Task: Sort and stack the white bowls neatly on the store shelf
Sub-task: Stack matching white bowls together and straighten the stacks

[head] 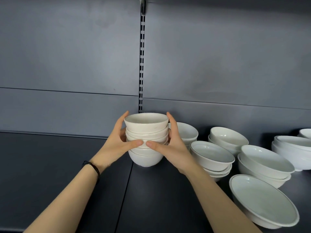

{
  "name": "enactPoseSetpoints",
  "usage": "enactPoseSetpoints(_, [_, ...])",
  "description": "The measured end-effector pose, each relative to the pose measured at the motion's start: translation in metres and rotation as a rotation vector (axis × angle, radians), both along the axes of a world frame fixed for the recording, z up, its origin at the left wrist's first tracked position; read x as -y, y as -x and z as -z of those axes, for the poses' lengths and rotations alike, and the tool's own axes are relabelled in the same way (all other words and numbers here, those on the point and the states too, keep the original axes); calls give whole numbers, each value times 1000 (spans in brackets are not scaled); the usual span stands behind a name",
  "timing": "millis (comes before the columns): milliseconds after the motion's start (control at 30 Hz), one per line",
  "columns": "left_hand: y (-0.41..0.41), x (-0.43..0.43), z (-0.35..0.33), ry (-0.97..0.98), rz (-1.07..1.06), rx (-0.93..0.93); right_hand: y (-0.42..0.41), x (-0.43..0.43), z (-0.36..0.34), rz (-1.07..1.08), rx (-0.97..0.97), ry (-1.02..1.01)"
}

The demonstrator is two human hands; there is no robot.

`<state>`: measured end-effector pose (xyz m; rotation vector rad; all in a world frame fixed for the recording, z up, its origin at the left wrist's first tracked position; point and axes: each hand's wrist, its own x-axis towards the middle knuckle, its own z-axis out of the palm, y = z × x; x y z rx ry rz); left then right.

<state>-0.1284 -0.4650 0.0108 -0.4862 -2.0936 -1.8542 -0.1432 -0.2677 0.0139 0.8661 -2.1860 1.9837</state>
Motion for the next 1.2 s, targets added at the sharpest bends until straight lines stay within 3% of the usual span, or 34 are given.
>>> enactPoseSetpoints(167, [-9, 6, 1, 96, -67, -53, -5, -1, 5, 4, 38, 5])
enactPoseSetpoints(400, [-11, 1, 8, 138, 38, 13, -9, 0, 18, -81, 31, -33])
enactPoseSetpoints(767, [-11, 0, 7, 114, -9, -47, -9, -1, 21, -63, -35, -78])
enactPoseSetpoints(1033, [-14, 0, 7, 72, 26, 6, -2, -6, 14, -72, 149, 30])
enactPoseSetpoints(1200, [-12, -2, 8, 5, 30, 42, 2, -4, 15, -66, 109, 26])
